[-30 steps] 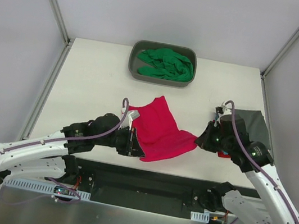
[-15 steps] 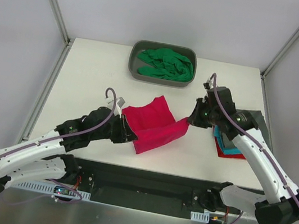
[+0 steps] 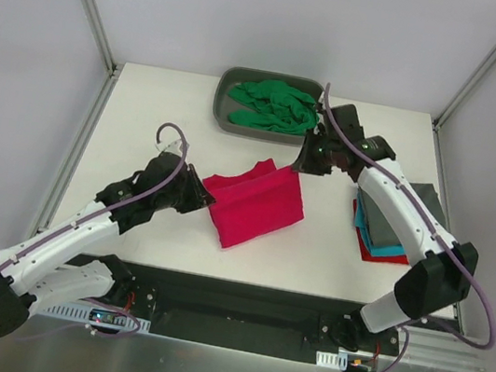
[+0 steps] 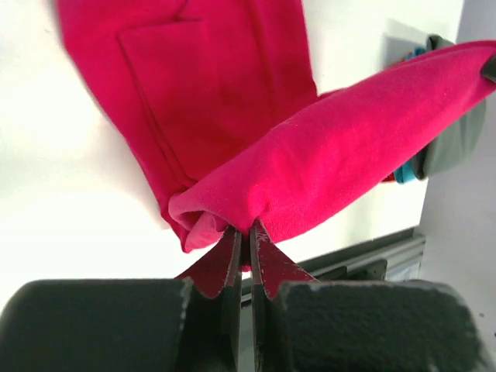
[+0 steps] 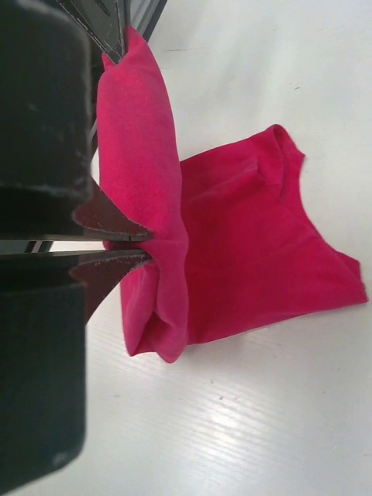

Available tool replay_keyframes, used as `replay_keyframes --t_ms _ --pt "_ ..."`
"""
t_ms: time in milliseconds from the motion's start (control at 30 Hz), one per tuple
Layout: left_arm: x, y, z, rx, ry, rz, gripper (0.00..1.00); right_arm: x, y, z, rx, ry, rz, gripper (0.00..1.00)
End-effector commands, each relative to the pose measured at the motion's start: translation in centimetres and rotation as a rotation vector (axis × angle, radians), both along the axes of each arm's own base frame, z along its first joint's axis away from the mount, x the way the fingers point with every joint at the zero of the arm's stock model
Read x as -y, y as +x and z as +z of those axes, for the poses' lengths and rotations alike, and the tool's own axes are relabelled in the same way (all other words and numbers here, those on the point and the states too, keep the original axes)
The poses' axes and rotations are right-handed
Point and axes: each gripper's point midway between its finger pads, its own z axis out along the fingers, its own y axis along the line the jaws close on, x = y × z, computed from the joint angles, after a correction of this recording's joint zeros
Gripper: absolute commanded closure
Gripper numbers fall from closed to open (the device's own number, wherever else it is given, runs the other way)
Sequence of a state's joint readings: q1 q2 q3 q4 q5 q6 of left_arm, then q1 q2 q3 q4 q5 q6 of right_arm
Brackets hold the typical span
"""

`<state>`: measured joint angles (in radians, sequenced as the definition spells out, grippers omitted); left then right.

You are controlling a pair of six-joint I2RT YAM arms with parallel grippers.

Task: Fold and stack the t-shirts
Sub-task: Fold the long partially folded tshirt into a neat square

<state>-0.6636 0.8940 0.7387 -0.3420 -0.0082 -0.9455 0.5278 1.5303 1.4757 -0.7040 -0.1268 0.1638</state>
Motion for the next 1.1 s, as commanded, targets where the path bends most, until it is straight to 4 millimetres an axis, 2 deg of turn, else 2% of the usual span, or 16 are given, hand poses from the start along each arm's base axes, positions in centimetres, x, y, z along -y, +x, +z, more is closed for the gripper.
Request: replay_keyframes --t_ms 0,200,400,567,833,933,1000,1033,1067 --pt "-1.7 2.9 0.7 0.036 0.059 0.08 1.0 -1.5 3.5 1.8 0.067 0.041 0.007 0.99" --pt "-2.4 5.5 -0.7 -0.026 0.108 0.105 1.0 -2.6 6.2 -0.1 0.021 0.044 -0.002 0.99" --pt "-3.3 7.7 -1.7 -0.054 0.148 0.146 1.0 -2.7 8.6 -1.8 0.002 0.045 -0.031 0.99" --pt "-3.1 9.5 -3.2 -0.111 0.143 0.124 1.0 -3.0 10.2 -2.9 -0.008 0.052 -0.036 0.99" --pt "-3.4 11.5 -5.7 -0.188 0.141 0.141 1.0 -3.5 12.4 -5.8 -0.041 0.039 -0.04 0.99" --pt "-3.7 12.0 -6.5 -0.207 0.155 0.151 1.0 -3.6 12.9 -6.4 -0.053 0.043 -0.044 0.96" --pt "-3.8 12.4 -6.8 -0.211 0.16 0.155 1.0 -3.6 13.4 -6.8 -0.052 0.04 -0.044 0.86" --pt "-4.0 12.6 -6.8 -0.21 0.172 0.162 0.94 -3.7 13.6 -6.6 -0.043 0.039 -0.038 0.84" --pt "-4.2 12.8 -6.8 -0.202 0.181 0.169 0.81 -3.7 13.9 -6.6 -0.037 0.034 -0.03 0.8"
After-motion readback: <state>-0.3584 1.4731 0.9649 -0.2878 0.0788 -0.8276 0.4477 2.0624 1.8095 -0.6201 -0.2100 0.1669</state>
